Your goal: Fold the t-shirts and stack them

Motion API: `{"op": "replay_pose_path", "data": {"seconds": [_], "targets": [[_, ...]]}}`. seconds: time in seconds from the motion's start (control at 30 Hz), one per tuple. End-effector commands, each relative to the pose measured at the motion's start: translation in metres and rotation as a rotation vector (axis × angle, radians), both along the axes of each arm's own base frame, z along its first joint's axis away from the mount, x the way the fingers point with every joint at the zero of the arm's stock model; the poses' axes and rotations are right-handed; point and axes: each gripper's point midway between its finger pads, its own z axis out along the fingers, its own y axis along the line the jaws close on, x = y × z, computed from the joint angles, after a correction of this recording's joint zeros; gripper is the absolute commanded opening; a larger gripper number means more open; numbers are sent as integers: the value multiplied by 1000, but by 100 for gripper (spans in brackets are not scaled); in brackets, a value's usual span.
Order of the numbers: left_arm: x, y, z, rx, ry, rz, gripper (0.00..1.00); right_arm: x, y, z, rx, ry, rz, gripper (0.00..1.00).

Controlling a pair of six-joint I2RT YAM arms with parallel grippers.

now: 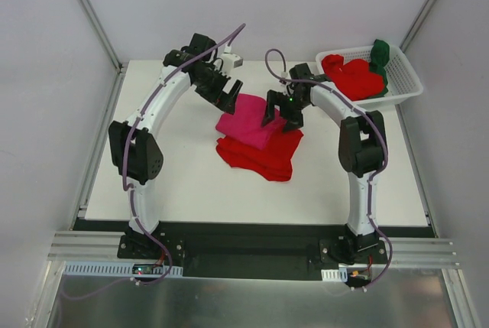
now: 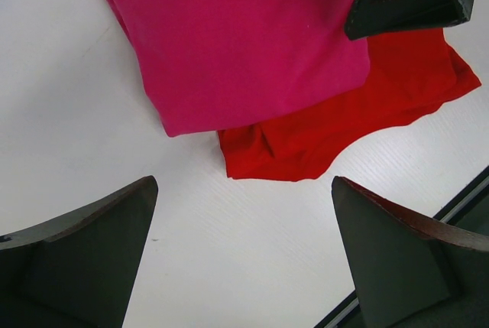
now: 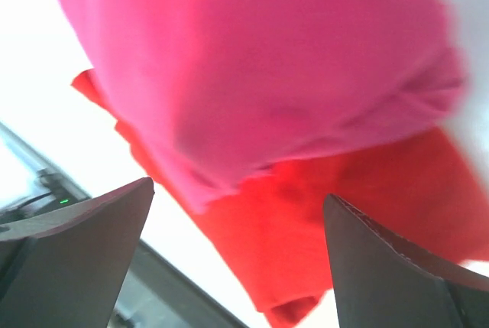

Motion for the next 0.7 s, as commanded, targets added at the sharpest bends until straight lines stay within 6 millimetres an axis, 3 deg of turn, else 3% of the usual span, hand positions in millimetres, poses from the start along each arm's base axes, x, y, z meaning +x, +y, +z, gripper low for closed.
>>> {"op": "replay_pose_path", "data": {"seconds": [0.0, 0.13, 0.33, 0.67], "targets": [[-6, -10, 15, -13, -35, -50, 99, -5, 31, 55, 163, -22, -5, 96], [-9, -15, 15, 0, -44, -71, 99, -10, 30, 50, 156, 10, -27, 96], [-13, -20, 14, 8, -41, -79, 99, -24, 35, 23, 80, 50, -4, 96], [-8, -10, 14, 22, -49, -58, 99, -3, 17, -20, -138, -12, -7, 96]]}}
